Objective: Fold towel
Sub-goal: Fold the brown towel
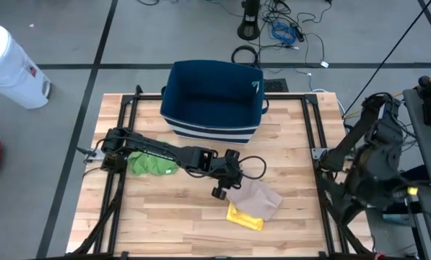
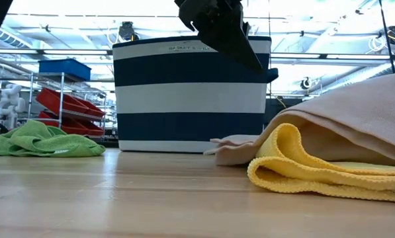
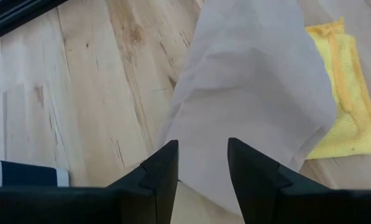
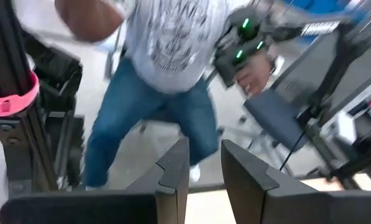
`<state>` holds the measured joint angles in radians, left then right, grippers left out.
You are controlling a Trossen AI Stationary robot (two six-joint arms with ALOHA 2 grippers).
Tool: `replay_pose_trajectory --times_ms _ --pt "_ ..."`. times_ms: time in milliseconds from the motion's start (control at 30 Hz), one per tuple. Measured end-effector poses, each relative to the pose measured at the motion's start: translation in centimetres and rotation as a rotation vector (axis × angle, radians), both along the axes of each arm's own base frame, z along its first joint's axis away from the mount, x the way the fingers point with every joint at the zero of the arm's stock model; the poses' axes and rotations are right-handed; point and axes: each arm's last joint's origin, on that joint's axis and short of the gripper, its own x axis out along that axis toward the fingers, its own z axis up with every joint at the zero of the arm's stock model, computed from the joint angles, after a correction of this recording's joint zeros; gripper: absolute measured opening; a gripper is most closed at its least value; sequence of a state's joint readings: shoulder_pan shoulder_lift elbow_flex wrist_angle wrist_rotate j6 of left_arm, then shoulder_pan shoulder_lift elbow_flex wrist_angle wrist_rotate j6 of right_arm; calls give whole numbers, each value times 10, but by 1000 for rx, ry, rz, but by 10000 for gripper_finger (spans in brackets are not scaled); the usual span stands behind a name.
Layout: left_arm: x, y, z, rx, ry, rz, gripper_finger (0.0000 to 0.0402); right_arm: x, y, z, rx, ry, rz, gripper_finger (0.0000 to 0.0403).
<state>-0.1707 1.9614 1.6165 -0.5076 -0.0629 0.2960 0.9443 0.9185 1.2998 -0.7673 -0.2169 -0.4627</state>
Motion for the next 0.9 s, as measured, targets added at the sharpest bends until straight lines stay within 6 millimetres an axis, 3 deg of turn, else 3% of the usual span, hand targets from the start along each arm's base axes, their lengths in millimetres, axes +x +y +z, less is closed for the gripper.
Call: replay_pose_trajectory --times_ms 167,500,700,800,900 --pt "0 0 0 -6 0 8 145 -10 -14 -35 164 -108 -2 82" --pt "3 0 3 -24 -41 21 145 -4 -6 -145 413 -233 -17 82" --pt "4 -1 3 -31 -51 27 145 -1 -7 -210 532 -157 -153 82" --pt "4 -1 4 -31 -52 26 145 0 -11 -231 582 -102 -271 82" --pt "5 -1 3 -33 -59 27 145 7 -7 -240 588 -35 -397 82"
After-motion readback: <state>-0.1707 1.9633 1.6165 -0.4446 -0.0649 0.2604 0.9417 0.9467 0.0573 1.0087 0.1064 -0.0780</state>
